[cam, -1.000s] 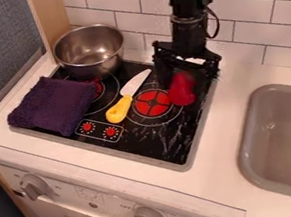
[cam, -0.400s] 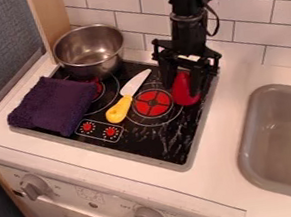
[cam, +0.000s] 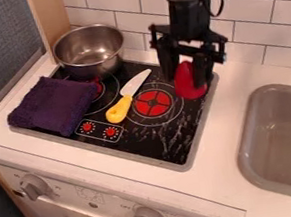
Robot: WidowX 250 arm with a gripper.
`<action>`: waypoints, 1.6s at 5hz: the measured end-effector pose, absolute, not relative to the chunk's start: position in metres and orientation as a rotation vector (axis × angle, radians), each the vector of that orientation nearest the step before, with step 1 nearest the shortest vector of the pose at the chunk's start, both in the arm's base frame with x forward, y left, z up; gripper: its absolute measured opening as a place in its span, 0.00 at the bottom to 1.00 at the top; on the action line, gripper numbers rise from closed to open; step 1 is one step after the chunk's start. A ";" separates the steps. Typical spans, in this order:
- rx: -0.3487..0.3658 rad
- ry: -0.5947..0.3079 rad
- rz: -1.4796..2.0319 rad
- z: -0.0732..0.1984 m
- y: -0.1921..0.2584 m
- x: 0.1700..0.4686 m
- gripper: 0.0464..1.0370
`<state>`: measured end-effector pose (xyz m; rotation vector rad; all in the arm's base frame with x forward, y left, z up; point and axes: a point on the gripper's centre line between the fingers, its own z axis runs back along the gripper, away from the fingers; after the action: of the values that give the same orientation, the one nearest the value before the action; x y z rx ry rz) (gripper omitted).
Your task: Move the red bell pepper to the lower right side of the stove
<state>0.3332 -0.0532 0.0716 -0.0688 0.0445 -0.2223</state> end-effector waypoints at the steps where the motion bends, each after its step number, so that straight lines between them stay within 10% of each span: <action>1: -0.048 0.085 -0.238 0.062 -0.050 0.314 0.64; 5: -0.041 0.154 -0.206 0.049 -0.050 0.285 0.64; 8: -0.053 0.208 -0.185 0.048 -0.052 0.280 0.97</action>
<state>0.2798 -0.0522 0.0482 -0.0531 0.2080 -0.1849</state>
